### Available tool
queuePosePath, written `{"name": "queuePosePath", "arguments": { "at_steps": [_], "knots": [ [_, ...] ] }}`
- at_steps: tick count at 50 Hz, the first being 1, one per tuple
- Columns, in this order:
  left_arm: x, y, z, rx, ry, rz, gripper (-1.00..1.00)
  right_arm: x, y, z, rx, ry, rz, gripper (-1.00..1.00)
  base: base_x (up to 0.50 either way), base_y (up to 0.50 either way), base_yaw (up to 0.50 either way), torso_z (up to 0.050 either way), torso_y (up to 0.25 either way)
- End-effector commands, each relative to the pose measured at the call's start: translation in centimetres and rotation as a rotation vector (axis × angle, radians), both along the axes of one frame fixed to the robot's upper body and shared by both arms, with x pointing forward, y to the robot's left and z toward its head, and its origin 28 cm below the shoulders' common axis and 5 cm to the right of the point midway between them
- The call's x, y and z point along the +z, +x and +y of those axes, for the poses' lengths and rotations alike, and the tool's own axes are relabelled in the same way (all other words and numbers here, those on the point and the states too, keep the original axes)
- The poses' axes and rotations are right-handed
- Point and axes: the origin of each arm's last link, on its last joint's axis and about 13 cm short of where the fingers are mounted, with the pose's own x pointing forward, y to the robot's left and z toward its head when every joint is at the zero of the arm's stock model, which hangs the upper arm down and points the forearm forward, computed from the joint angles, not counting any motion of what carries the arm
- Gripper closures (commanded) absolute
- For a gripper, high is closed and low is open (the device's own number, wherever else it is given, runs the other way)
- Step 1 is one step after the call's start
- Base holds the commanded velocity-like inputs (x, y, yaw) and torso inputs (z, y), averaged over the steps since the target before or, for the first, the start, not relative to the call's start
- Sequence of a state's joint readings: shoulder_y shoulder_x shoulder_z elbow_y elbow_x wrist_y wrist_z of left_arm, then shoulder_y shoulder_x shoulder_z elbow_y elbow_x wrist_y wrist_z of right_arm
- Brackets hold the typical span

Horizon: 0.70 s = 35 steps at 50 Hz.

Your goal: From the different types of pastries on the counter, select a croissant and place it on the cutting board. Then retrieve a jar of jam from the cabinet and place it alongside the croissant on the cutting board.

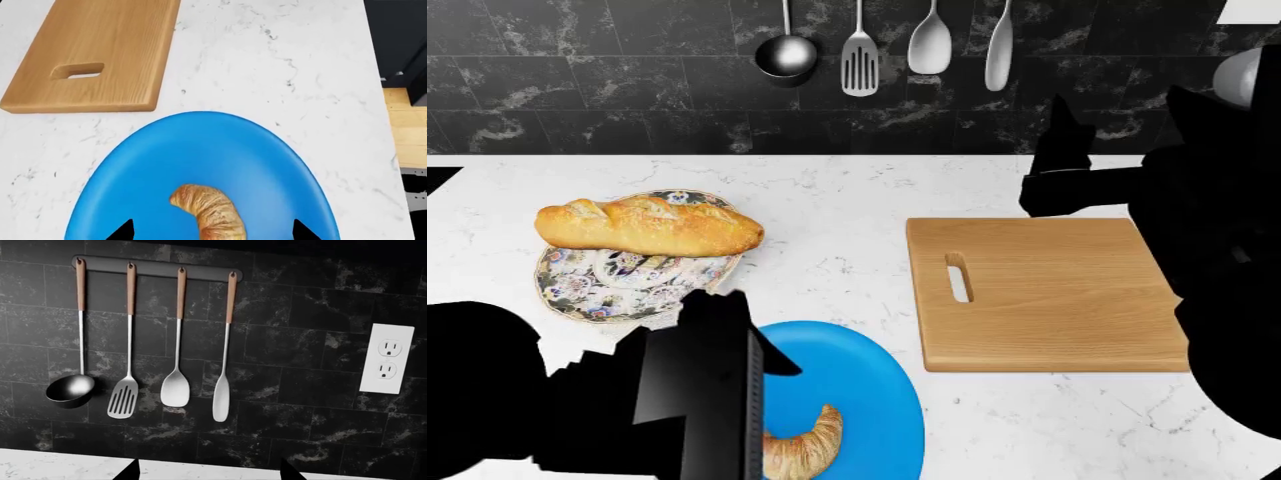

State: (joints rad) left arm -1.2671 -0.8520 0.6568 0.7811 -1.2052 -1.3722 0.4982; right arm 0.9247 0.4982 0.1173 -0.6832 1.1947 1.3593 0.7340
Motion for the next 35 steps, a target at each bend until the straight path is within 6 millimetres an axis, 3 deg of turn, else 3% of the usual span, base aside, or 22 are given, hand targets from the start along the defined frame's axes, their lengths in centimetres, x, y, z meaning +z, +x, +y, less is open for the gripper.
{"name": "queuePosePath", "arguments": {
  "at_steps": [1, 35],
  "knots": [
    [-0.7, 0.3, -0.1, 0.000, 0.021, 0.013, -1.00, 0.0, 0.1, 0.0, -0.003, -0.001, 0.001, -1.00, 0.00, 0.00, 0.00, 0.000, 0.000],
    [-2.1, 0.7, -0.2, -0.008, 0.047, 0.037, -1.00, -0.1, 0.2, 0.0, -0.005, 0.004, 0.002, -1.00, 0.00, 0.00, 0.00, 0.000, 0.000]
  ]
}}
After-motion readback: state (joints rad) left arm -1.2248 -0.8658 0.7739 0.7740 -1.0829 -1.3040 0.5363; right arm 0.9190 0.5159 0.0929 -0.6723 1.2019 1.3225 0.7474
